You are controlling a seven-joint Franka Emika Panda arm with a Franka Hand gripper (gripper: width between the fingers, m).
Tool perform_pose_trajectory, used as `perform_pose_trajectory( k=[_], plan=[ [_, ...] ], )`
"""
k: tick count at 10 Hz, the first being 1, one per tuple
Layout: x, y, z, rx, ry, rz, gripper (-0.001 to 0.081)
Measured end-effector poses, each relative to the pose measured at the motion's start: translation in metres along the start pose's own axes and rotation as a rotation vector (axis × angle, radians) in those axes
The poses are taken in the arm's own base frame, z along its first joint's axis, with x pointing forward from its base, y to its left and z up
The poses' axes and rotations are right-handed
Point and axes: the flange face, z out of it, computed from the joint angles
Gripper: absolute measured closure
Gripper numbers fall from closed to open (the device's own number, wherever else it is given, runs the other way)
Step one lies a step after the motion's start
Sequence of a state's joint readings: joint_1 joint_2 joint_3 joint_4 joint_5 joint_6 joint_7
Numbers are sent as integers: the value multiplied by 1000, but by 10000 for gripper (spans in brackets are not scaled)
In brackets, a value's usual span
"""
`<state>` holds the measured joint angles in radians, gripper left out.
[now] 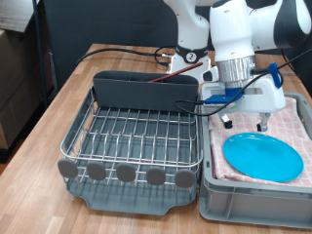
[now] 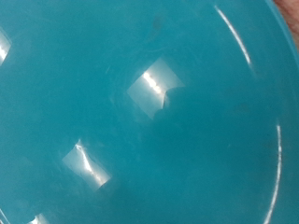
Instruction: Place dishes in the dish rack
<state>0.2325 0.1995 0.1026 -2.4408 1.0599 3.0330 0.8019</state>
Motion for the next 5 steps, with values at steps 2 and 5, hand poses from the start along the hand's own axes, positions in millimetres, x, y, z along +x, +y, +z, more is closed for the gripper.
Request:
perform_pose_trajectory(
  k=[2,5],
  plan=[
    [0,-1,5,-7,-4,-7,3],
    [2,-1,9,-16,-3,-9,3]
  ],
)
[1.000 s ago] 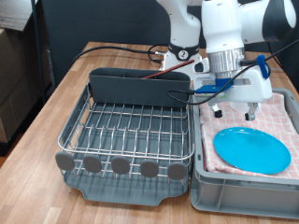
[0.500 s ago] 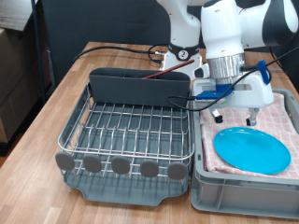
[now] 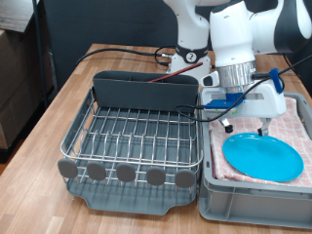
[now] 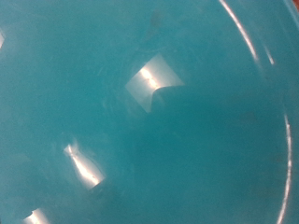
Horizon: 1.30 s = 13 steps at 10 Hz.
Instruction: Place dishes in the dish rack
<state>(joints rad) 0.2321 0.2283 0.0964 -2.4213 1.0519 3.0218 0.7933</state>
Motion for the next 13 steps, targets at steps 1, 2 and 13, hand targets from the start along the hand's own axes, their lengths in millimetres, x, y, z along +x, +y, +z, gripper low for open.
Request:
perform_pose_trajectory(
  k=[1,2,13],
  plan=[
    [2,0,1,-3,1,2,3],
    [2,0,2,-5,1,3,3],
    [2,-7,7,-37,-28,-18,3]
  ],
)
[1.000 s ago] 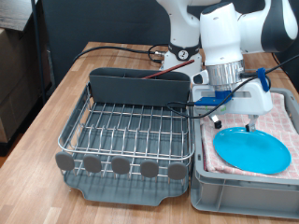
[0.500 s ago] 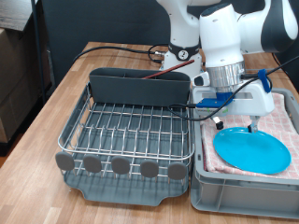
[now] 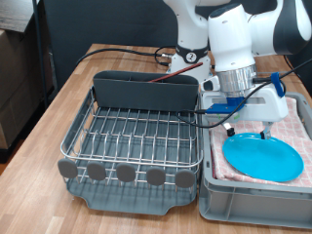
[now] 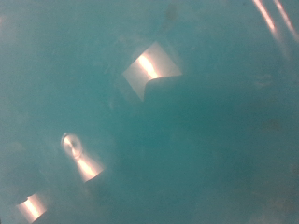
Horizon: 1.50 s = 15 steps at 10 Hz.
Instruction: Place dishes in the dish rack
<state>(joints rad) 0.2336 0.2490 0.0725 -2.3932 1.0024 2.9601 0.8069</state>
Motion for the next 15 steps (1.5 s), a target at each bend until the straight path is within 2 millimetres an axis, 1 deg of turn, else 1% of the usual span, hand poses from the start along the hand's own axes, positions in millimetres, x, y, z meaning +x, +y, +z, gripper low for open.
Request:
perform_pose_trajectory(
  k=[4,6,12,13,14,15],
  plan=[
    [7,-1,1,-9,26,20,3],
    [8,2,2,-18,33,30,3],
    [0,9,3,17,-3,2,3],
    [0,9,3,17,-4,2,103],
    [0,9,3,17,-4,3,265],
    [0,9,3,17,-4,3,265]
  ],
)
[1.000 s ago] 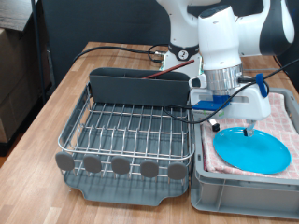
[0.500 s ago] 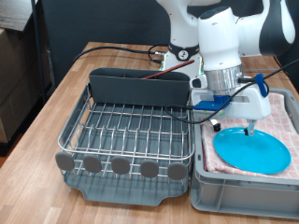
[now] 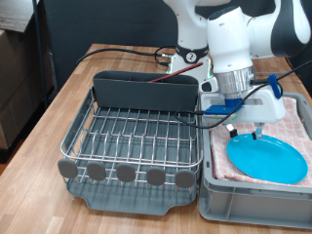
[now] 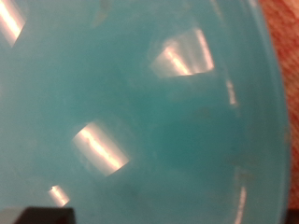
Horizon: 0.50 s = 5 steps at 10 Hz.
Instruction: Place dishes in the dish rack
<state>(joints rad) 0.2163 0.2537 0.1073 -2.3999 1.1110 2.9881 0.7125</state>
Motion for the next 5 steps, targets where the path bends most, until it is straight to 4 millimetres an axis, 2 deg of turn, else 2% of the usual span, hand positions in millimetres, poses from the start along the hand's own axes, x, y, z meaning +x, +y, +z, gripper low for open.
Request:
perform_pose_trajectory(
  k=[1,2,3,4,5],
  plan=[
    [0,0,0,0,1,1,429],
    [0,0,0,0,1,2,429],
    [1,0,0,0,1,4,607],
    [1,0,0,0,1,4,607],
    [1,0,0,1,2,4,762]
  ],
)
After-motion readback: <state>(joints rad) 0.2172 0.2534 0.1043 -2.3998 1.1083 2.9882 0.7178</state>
